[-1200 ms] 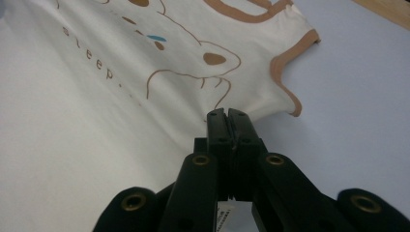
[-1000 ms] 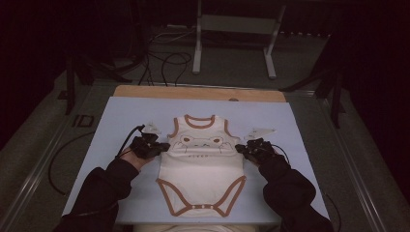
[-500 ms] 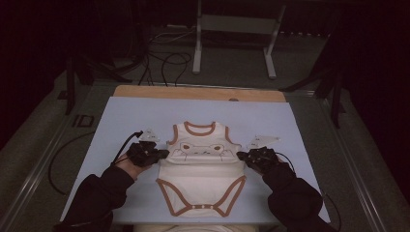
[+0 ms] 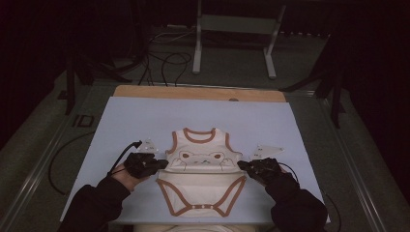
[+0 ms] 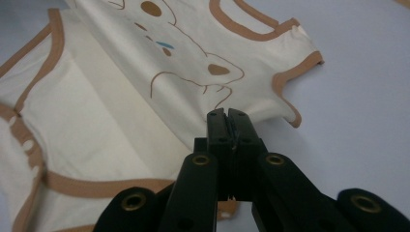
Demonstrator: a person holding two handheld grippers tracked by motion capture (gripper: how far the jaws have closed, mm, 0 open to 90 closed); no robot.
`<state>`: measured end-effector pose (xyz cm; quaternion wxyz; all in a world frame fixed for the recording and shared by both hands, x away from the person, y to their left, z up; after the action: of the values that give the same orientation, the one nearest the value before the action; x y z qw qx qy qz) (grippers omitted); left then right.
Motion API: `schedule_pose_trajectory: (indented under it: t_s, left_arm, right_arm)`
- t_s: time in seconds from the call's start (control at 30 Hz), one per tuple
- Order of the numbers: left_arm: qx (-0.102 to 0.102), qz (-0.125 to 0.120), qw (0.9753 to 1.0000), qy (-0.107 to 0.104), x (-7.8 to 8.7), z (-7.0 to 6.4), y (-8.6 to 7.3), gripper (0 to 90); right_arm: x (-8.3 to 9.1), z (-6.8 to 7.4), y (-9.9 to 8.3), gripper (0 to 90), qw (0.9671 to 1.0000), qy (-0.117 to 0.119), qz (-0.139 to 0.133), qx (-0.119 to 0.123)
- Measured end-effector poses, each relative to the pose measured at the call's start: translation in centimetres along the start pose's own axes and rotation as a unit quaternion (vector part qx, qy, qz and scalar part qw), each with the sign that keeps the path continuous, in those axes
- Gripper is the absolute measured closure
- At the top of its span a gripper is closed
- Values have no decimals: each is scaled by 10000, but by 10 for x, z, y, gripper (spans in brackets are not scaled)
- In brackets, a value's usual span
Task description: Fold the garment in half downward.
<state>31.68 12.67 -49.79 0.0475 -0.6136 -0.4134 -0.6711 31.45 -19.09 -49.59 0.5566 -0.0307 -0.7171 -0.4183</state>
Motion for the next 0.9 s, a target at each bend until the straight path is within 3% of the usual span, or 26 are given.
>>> schedule_pose_trajectory:
  t_s: [0.43, 0.9]
  left_arm:
    - [-107, 90, 9998, -119, -2, -19, -18, 894]
    - [-76, 57, 9998, -146, -1, -34, -35, 894]
  right_arm:
    - [1, 16, -15, 899, 9999, 124, 98, 62]
    - [2, 33, -34, 899, 9995, 272, 152, -10]
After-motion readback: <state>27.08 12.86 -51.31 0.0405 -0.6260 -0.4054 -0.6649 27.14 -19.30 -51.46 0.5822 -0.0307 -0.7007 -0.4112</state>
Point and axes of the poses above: each handheld gripper's, and its own axes: x roughly backward along the jaws, y roughly out of its top, z roughly to its left, the point moved 6 cm from there along -x, roughly forward along the jaws, and after that the axes turned 12 degrees about z, right-handed, at the moved point
